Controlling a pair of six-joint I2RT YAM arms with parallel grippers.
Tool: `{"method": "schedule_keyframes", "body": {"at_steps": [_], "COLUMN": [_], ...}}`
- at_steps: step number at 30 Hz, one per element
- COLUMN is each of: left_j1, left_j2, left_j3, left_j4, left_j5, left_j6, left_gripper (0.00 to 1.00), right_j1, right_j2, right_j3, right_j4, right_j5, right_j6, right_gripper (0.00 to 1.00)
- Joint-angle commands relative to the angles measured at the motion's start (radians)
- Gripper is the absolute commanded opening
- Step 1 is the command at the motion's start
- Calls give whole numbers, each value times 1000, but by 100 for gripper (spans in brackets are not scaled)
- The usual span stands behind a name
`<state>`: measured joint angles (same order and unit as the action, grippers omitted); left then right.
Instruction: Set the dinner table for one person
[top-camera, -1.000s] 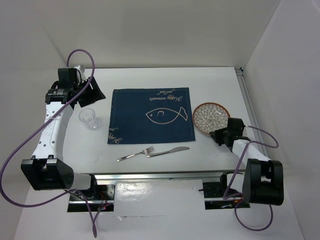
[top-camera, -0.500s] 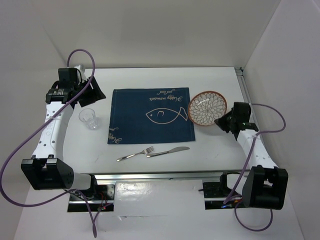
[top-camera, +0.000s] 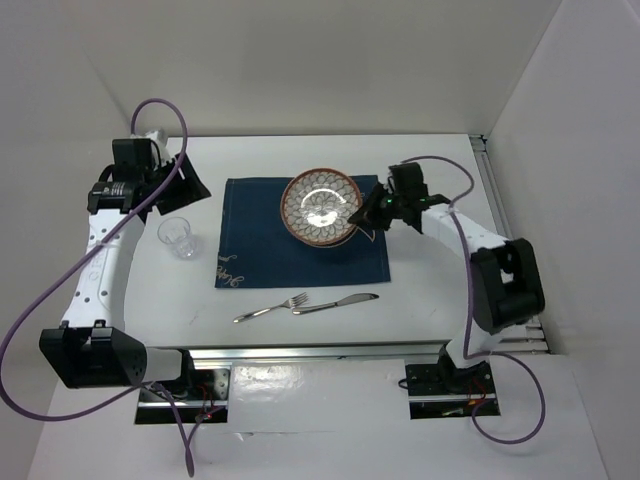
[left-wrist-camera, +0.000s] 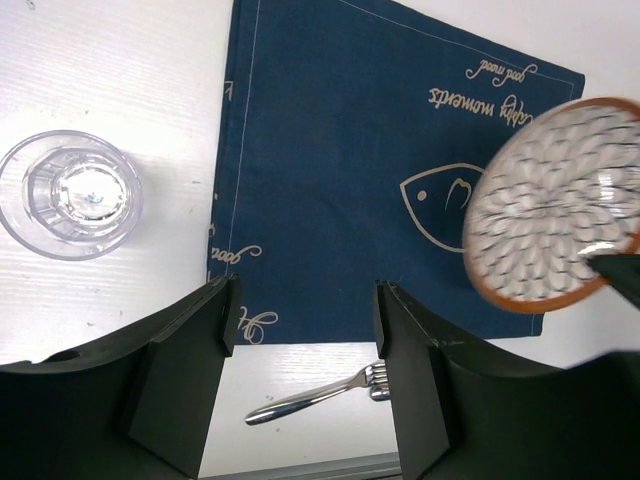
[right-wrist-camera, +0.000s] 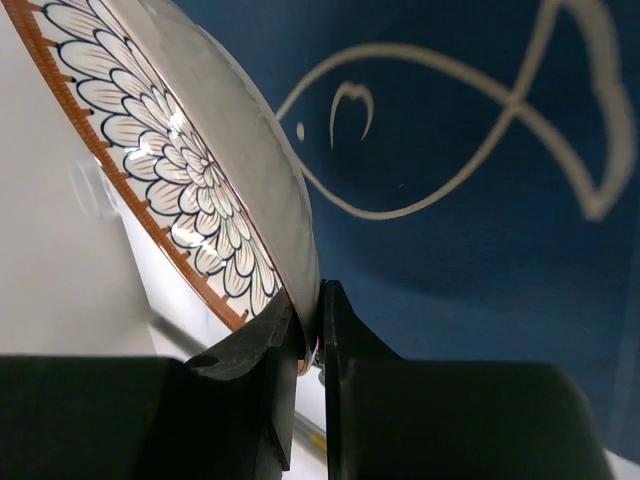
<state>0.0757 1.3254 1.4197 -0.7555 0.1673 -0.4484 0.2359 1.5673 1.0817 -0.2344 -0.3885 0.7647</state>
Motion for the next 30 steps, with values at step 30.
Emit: {"method": "schedule_keyframes", "body": {"at_steps": [30], "left_j1": [-4], "left_j2": [-49], "left_j3": [-90], "left_j4": [-11], "left_j5": [-26], "left_j6": [1], "left_gripper": [74], "right_j1": [129], "right_j2": [361], "right_j3": [161], "right_j4": [207], "right_j5": [-202], "right_j6": [120], "right_gripper": [0]}}
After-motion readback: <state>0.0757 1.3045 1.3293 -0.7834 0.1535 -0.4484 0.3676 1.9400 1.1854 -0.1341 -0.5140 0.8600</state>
